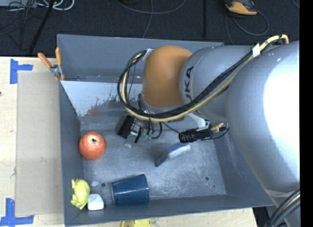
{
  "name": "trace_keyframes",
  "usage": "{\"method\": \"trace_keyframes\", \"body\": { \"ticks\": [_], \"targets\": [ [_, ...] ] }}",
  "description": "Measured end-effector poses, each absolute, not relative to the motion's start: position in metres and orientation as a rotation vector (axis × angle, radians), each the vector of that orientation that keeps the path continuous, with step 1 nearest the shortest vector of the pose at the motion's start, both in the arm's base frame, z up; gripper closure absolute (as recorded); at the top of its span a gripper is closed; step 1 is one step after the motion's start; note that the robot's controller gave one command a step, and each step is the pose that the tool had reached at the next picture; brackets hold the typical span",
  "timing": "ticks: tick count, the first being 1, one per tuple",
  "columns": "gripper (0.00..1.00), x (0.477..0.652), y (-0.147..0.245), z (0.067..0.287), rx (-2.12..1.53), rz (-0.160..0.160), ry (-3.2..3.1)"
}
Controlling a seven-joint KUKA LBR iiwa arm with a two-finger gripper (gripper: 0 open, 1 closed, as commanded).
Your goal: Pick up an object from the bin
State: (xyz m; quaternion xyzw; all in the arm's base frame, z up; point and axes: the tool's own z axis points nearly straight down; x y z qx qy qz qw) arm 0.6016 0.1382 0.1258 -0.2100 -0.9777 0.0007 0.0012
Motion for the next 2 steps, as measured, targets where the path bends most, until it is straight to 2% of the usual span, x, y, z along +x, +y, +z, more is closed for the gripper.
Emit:
{"method": "trace_keyframes", "body": {
  "ticks": [1, 2],
  "targets": [
    [1.0, 0.596, 0.157, 0.163, -0.692, -0.004, -3.07],
    [1.0, 0.597, 0.155, 0.149, -0.585, 0.002, -3.085]
  ]
}}
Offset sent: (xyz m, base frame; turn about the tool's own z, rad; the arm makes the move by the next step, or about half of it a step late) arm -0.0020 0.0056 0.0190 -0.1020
